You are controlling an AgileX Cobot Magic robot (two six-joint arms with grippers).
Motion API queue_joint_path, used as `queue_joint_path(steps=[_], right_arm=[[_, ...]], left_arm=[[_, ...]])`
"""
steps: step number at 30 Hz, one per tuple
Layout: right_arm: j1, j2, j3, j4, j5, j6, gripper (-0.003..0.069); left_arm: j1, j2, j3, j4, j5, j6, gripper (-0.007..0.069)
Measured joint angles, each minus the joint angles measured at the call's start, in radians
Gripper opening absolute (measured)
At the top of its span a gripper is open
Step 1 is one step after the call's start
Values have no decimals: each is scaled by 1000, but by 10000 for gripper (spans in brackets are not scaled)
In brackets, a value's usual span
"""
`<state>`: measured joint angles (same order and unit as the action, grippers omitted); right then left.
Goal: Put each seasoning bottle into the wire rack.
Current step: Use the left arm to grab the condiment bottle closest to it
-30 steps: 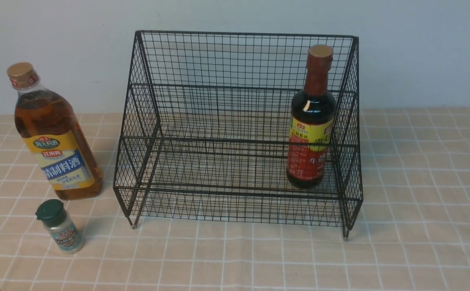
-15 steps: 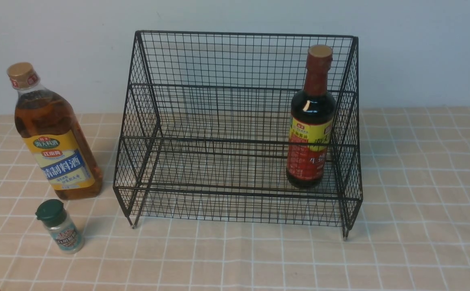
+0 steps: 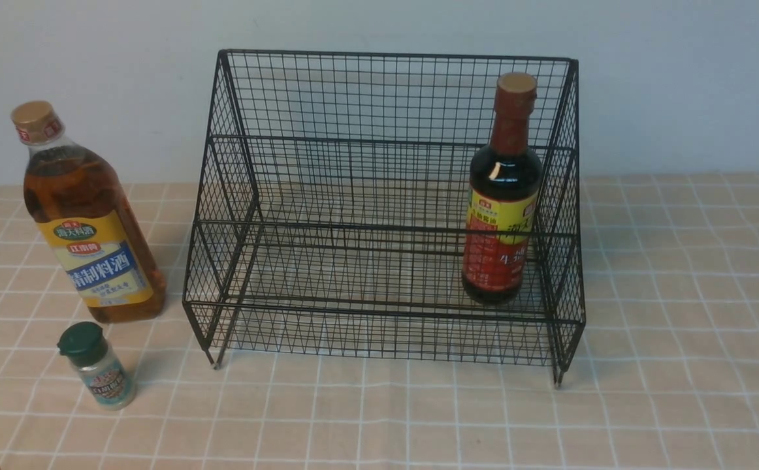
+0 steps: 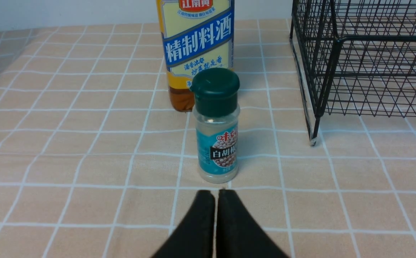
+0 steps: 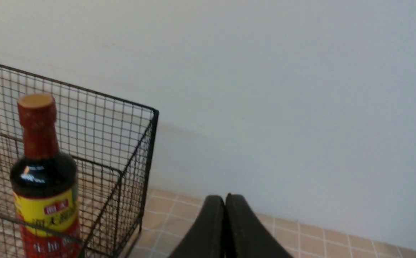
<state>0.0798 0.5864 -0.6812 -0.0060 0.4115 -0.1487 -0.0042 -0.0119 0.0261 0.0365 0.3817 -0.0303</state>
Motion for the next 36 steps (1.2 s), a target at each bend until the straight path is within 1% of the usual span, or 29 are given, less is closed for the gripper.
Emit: queue_joint_path(steps=[3,7,10,12,14,19,25,36], right_arm=[[-41,-125,175,-1,-37,3,-12],[-64,-277,372,-1,-47,3,-12],[-75,-409,518,13,-37,14,-12],[-78,-448,566,13,-31,16,-12],[-80,-551,654,13,-6,22,-12],[-82,-596,695,14,3,37,-12],[-90,-598,697,31,-13,100,-12],[-90,-598,698,34,-18,107,-12]], left_arm=[[0,0,0,0,0,0,-7],[0,0,0,0,0,0,-7],[0,0,0,0,0,0,-7],[0,0,0,0,0,0,-7],[0,0,0,0,0,0,-7],[0,0,0,0,0,0,-7],[0,0,0,0,0,0,-7],[0,0,0,0,0,0,-7]])
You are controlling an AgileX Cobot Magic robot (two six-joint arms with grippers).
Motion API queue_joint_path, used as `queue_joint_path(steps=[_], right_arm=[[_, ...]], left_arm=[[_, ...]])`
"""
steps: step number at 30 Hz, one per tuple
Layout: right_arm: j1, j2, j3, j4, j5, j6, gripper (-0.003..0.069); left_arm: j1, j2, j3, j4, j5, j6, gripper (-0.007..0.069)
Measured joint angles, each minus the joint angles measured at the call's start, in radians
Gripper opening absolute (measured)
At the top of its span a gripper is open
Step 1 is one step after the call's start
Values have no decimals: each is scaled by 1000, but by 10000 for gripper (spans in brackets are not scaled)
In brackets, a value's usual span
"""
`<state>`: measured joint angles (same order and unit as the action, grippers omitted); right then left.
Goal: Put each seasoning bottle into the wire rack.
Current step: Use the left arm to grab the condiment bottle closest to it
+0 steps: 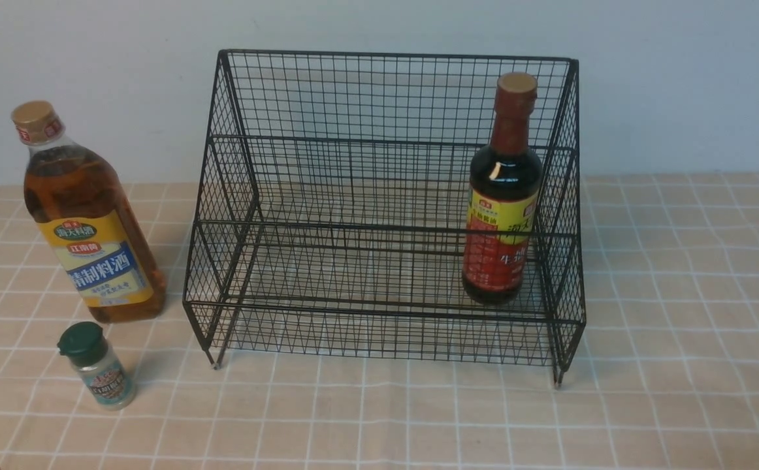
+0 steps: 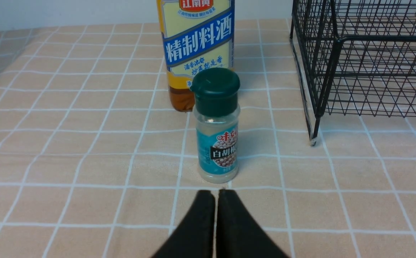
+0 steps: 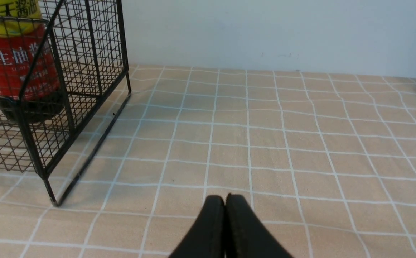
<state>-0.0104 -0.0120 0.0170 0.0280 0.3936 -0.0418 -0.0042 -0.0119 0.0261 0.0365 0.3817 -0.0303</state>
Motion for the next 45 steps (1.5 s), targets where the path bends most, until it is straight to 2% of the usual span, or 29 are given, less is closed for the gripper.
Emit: queue_joint_path(steps=[26,31,35,36,41,45], right_arm=[[0,0,0,2,0,-1,-12],[0,0,0,2,0,-1,-12],[0,0,0,2,0,-1,-12],[0,0,0,2,0,-1,-12],[0,0,0,2,0,-1,-12],[0,0,0,2,0,-1,-12]], left_arm=[[0,0,1,24,-20,8,-7],[0,0,3,-51,-200,-101,-7],[0,0,3,-99,-445,-171,-7],[0,0,3,-100,-445,-171,-7],[0,0,3,-103,-656,-180,-7],[0,0,3,-104,-723,-181,-7]])
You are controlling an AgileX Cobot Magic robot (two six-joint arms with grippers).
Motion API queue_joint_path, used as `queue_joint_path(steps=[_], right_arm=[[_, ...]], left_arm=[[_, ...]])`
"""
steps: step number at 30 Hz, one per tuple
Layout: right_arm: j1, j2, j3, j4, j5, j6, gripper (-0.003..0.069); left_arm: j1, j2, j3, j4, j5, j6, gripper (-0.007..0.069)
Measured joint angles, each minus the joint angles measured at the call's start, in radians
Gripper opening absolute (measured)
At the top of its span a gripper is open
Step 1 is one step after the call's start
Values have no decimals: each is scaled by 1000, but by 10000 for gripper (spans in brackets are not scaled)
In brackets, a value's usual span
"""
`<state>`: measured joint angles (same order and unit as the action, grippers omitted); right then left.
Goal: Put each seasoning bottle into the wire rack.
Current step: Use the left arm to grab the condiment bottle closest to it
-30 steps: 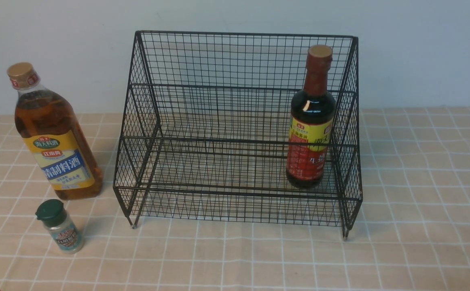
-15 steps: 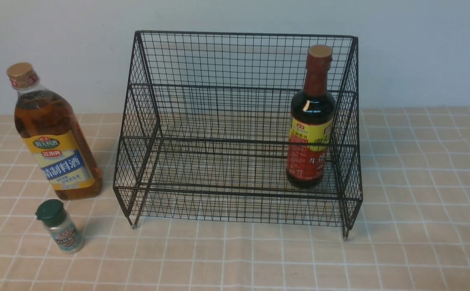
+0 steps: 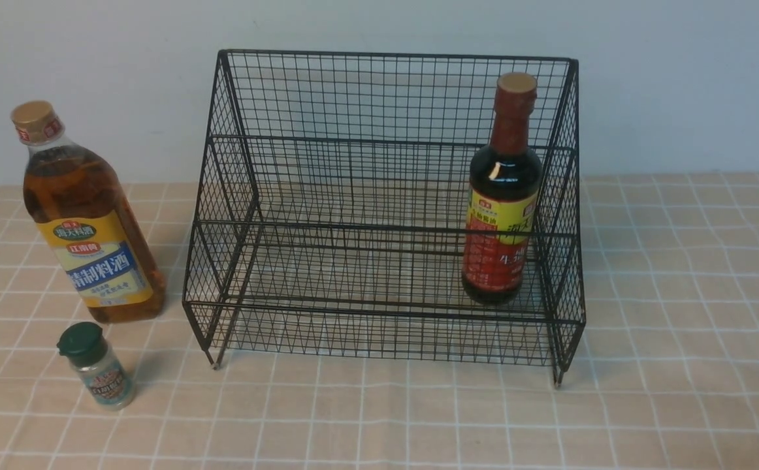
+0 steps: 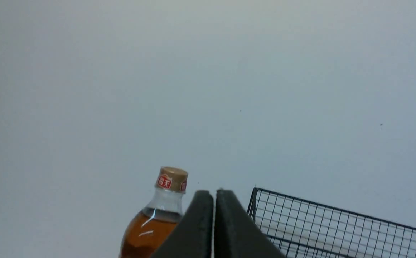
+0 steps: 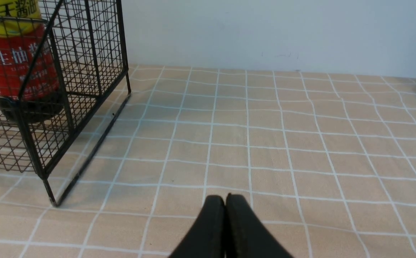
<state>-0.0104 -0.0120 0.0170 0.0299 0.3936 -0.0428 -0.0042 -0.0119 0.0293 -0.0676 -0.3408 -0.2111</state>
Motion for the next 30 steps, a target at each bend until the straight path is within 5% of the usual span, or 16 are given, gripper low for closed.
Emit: queue_joint_path(steps=[8,19,25,30], right_arm=[[0,0,0,0,0,0,-12],[0,0,0,0,0,0,-12],[0,0,0,1,0,0,-12],[0,0,0,1,-1,0,-12]], left_arm=[[0,73,-23,-62,10,4,-7],[0,723,-611,-68,1154,126,-7],[0,1018,-837,-46,1403,194,-7],[0,1201,-953,-9,1410,218,-7]])
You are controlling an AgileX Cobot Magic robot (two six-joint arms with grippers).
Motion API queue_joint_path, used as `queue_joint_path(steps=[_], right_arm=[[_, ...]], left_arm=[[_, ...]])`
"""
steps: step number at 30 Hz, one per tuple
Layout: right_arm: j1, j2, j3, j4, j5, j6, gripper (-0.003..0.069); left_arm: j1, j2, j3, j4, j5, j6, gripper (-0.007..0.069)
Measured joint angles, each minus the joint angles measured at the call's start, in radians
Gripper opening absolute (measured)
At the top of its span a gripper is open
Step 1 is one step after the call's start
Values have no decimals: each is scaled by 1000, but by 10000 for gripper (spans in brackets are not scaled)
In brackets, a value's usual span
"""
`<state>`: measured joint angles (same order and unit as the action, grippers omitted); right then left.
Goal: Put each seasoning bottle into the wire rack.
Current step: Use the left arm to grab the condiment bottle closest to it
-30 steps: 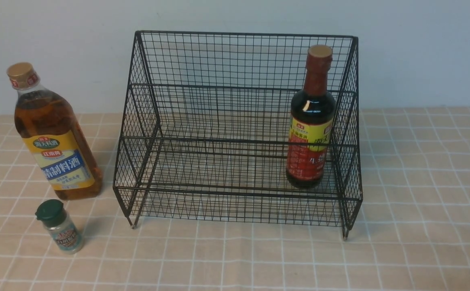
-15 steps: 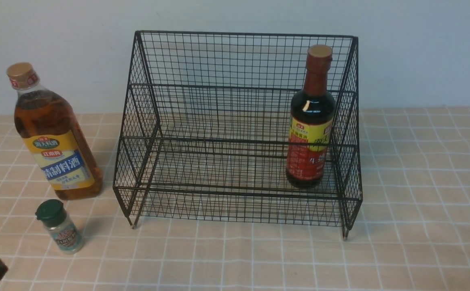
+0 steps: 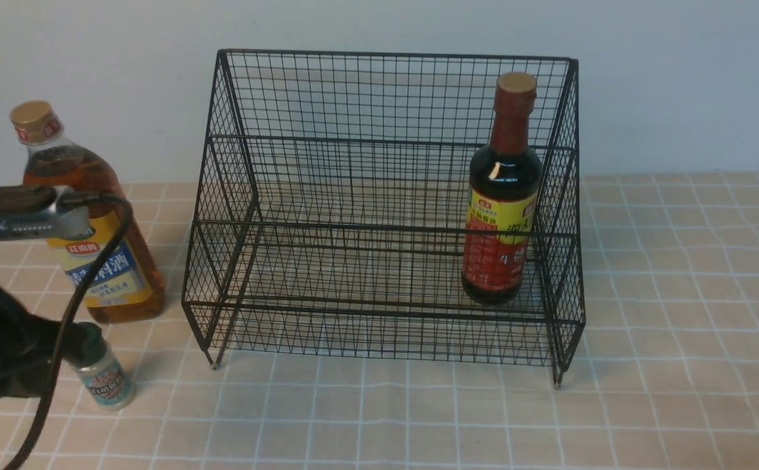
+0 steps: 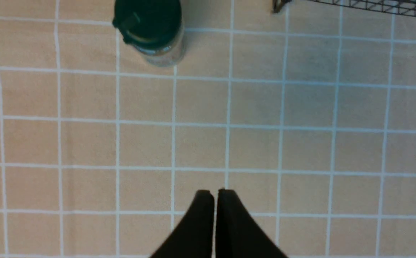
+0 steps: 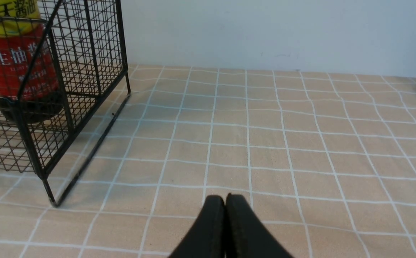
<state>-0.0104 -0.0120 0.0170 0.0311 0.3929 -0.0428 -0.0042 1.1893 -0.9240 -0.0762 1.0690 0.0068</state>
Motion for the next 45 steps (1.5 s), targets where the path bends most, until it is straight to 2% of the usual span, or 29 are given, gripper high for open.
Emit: queue_joint_path(steps=[5,9,12,13,14,15,16,17,18,19,20,22,25,37,39,41,44,45], right_arm=[[0,0,0,0,0,0,-12],[0,0,0,0,0,0,-12],[0,0,0,0,0,1,-12],[0,0,0,0,0,1,-12],[0,0,0,0,0,1,-12],[0,0,0,0,0,1,-12],[0,0,0,0,0,2,-12],[0,0,0,0,0,3,-12],[0,0,0,0,0,4,-12],[0,0,0,0,0,4,-12],[0,0,0,0,0,5,-12],[0,0,0,0,0,5,-12],[0,0,0,0,0,5,-12],[0,0,0,0,-1,6,-12],[0,0,0,0,-1,6,-12],[0,0,0,0,-1,6,-12],[0,0,0,0,-1,6,-12],[0,0,0,0,-1,6,-12]], left_arm=[[0,116,-42,39,-42,57,6],[0,164,-47,46,-109,114,62],[0,197,-47,55,-167,146,183],[0,200,-47,56,-174,146,192],[0,211,-47,69,-197,145,267],[0,217,-47,76,-212,144,316],[0,220,-47,82,-217,144,326],[0,228,-47,97,-237,144,402],[0,235,-47,105,-248,144,445],[0,237,-47,107,-251,144,461],[0,247,-47,113,-271,144,514],[0,260,-47,113,-290,144,553],[0,288,-47,114,-301,144,572],[0,426,-47,114,-322,142,568],[0,435,-47,114,-322,137,537],[0,438,-48,116,-326,137,473],[0,438,-49,120,-336,137,328],[0,438,-51,120,-336,136,330]])
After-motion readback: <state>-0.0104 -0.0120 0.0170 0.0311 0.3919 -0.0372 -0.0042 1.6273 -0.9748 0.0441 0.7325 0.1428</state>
